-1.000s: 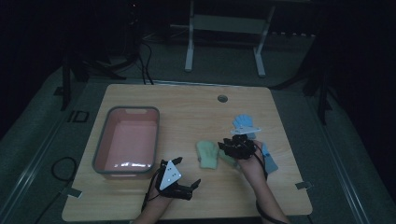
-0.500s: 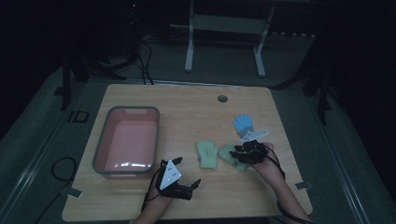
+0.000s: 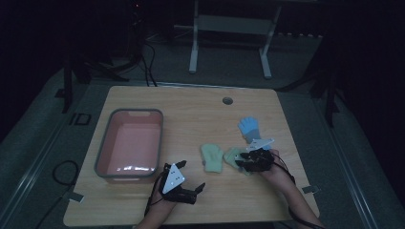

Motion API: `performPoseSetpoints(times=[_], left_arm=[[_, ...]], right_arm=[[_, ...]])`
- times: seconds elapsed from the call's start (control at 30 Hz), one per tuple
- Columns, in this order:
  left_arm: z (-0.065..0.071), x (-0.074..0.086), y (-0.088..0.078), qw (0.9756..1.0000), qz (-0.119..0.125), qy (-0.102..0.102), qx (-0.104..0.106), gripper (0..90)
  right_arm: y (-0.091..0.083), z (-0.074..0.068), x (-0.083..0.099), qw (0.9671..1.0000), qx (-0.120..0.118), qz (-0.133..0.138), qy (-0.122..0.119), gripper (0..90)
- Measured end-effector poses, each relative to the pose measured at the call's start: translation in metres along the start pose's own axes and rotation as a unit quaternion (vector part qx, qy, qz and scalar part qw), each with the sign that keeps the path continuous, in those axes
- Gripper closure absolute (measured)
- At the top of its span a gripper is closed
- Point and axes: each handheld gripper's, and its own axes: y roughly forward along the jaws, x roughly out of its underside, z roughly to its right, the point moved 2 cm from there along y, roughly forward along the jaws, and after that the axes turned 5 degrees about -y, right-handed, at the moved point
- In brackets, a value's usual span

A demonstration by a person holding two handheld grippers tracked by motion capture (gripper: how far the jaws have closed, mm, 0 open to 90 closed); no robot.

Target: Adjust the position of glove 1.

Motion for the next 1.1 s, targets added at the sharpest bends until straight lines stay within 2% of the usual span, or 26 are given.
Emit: performPoseSetpoints(times=[0.07,0.17,0.23,0.3,0.33,0.4,0.47,0.5,0.53,0.57,0.6,0.67,0.7,0.8,0.9,1.0,1.1], left_arm=[[0.0,0.0,0.0,1.0,0.0,0.002,-0.001,0.5],[0.0,0.0,0.0,1.0,0.0,0.001,-0.002,0.5],[0.0,0.0,0.0,1.0,0.0,0.0,-0.004,0.5],[0.0,0.0,0.0,1.0,-0.001,0.001,-0.004,0.5],[0.0,0.0,0.0,1.0,-0.001,0.001,-0.004,0.5],[0.0,0.0,0.0,1.0,-0.001,0.002,-0.005,0.5],[0.0,0.0,0.0,1.0,-0.001,0.002,-0.005,0.5],[0.0,0.0,0.0,1.0,-0.001,0.002,-0.005,0.5],[0.001,0.0,0.0,1.0,-0.001,0.002,-0.006,0.5],[0.001,0.0,0.0,1.0,-0.001,0.002,-0.006,0.5],[0.001,0.0,0.001,1.0,-0.002,0.002,-0.006,0.5],[0.0,0.0,0.001,1.0,-0.002,0.001,-0.005,0.5],[0.0,0.0,0.001,1.0,-0.002,0.002,-0.005,0.5],[0.0,0.0,0.001,1.0,-0.002,0.003,-0.005,0.5],[0.001,0.0,0.001,1.0,-0.003,0.003,-0.005,0.5],[0.0,0.0,0.001,1.0,-0.003,0.003,-0.004,0.5],[0.0,0.0,0.001,1.0,-0.003,0.001,-0.001,0.5]], right_arm=[[0.0,-0.001,0.0,1.0,0.003,-0.004,0.0,66.2],[0.001,-0.002,0.001,0.9998,0.01,0.004,0.017,78.6],[0.001,-0.005,0.002,0.9992,0.023,0.012,0.029,81.4],[0.001,-0.007,0.002,0.9969,0.036,0.022,0.066,83.7],[0.001,-0.009,0.002,0.9959,0.044,0.023,0.076,84.8],[-0.005,-0.01,-0.002,0.9918,0.068,0.03,0.104,85.8],[-0.015,-0.013,-0.009,0.9872,0.092,0.046,0.122,86.0],[-0.015,-0.013,-0.009,0.9872,0.092,0.046,0.122,86.0],[-0.021,-0.014,-0.012,0.9844,0.106,0.056,0.129,86.1],[-0.036,-0.016,-0.023,0.9776,0.128,0.074,0.15,86.1],[-0.042,-0.016,-0.027,0.9747,0.138,0.084,0.154,86.1],[-0.052,-0.02,-0.035,0.9666,0.169,0.101,0.164,86.0],[-0.056,-0.022,-0.039,0.9635,0.175,0.106,0.172,86.0],[-0.057,-0.028,-0.044,0.952,0.191,0.117,0.209,86.0],[-0.053,-0.033,-0.043,0.9376,0.207,0.126,0.25,86.1],[-0.044,-0.041,-0.036,0.9298,0.204,0.133,0.276,86.0],[-0.034,-0.045,-0.027,0.9248,0.205,0.131,0.293,85.9]])
